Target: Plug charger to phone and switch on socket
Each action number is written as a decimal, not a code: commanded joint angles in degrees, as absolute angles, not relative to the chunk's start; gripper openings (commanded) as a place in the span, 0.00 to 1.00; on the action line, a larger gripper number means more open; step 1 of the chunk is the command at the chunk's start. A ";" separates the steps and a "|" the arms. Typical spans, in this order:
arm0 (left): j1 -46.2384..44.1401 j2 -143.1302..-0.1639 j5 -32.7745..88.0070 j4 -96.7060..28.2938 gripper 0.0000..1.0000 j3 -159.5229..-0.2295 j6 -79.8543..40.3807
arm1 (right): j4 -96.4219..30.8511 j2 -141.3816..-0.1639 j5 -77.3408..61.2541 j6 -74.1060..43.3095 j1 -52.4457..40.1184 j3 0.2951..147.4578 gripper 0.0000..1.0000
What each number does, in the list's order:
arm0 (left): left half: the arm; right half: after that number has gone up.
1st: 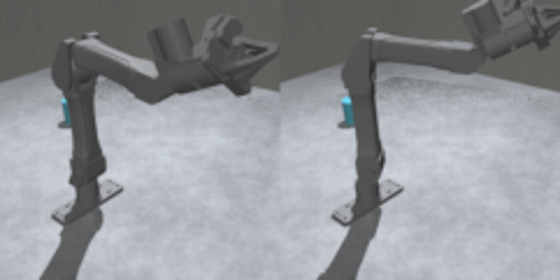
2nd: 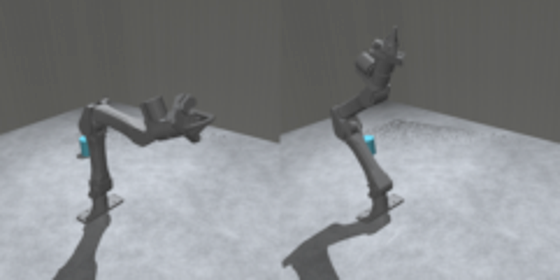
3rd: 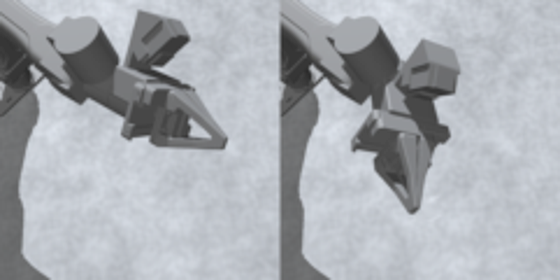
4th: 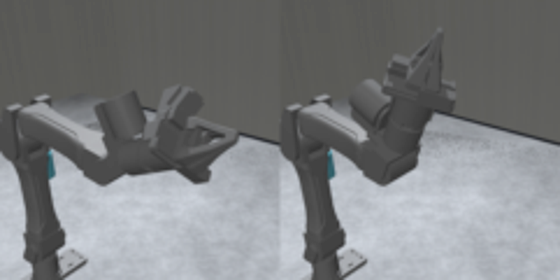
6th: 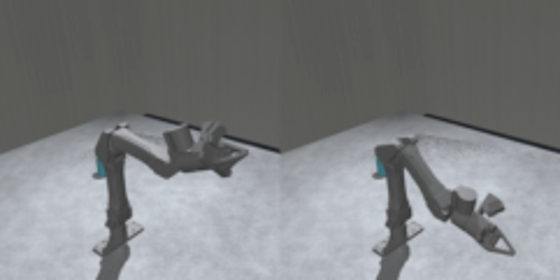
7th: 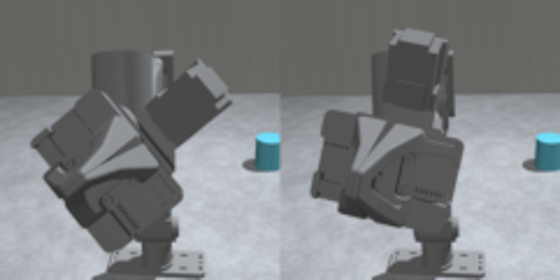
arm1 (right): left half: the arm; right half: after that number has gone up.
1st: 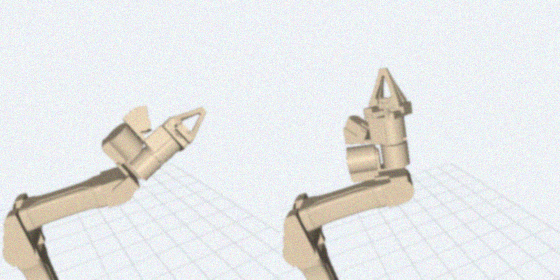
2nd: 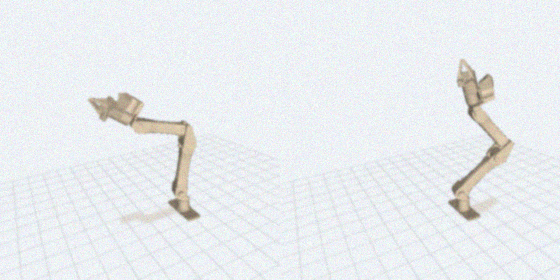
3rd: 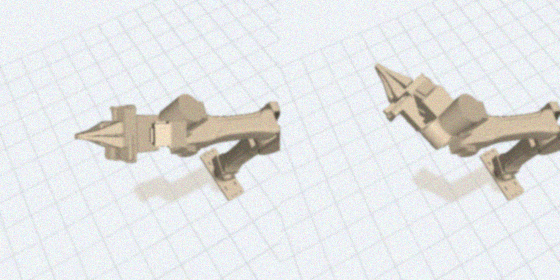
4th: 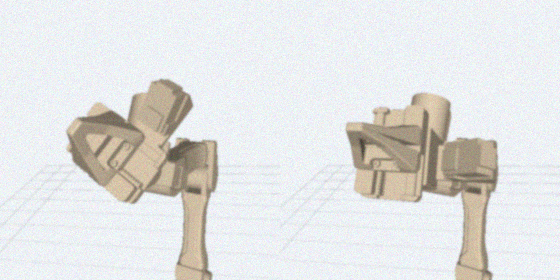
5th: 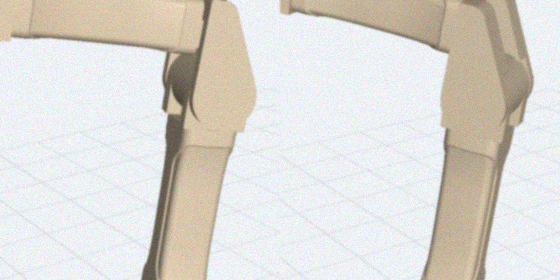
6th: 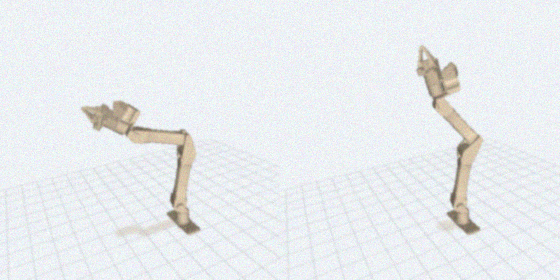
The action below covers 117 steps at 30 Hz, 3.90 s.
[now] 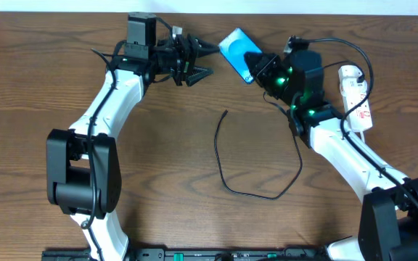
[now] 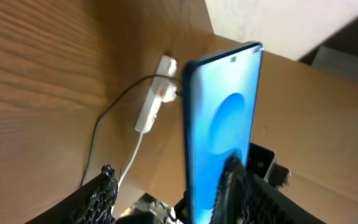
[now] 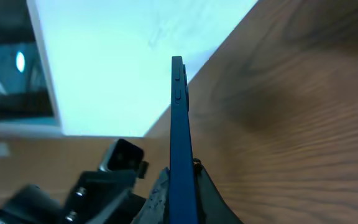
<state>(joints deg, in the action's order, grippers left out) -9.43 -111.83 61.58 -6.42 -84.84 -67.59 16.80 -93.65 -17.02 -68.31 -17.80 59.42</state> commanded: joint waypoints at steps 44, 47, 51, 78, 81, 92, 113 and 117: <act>-8.97 -110.89 67.31 5.52 0.32 -85.25 -78.56 | 23.35 -92.27 -7.40 -90.91 -27.68 60.27 0.01; -8.97 -110.89 68.25 5.52 0.29 -85.25 -78.56 | 23.05 -92.27 -6.15 -90.89 -28.21 60.27 0.02; -8.97 -110.89 70.87 5.52 0.29 -85.25 -78.41 | 22.92 -92.27 -5.69 -90.91 -28.34 60.27 0.02; -8.95 -110.89 73.08 22.35 0.12 -85.25 -78.46 | 21.28 -92.27 -8.36 -94.32 -28.60 60.27 0.02; -8.95 -110.89 73.78 23.73 0.15 -85.25 -79.50 | 22.06 -92.27 -8.54 -94.32 -28.60 60.27 0.02; -8.95 -110.89 73.32 23.73 0.16 -85.25 -81.87 | 23.46 -92.27 -12.88 -94.54 -28.64 60.27 0.01; -8.73 -110.89 71.55 23.73 0.16 -85.25 -82.17 | 24.86 -92.27 -15.18 -95.55 -30.11 60.27 0.02; -8.73 -110.89 71.16 23.70 0.13 -85.25 -82.19 | 24.84 -92.27 -14.87 -95.55 -30.09 60.27 0.02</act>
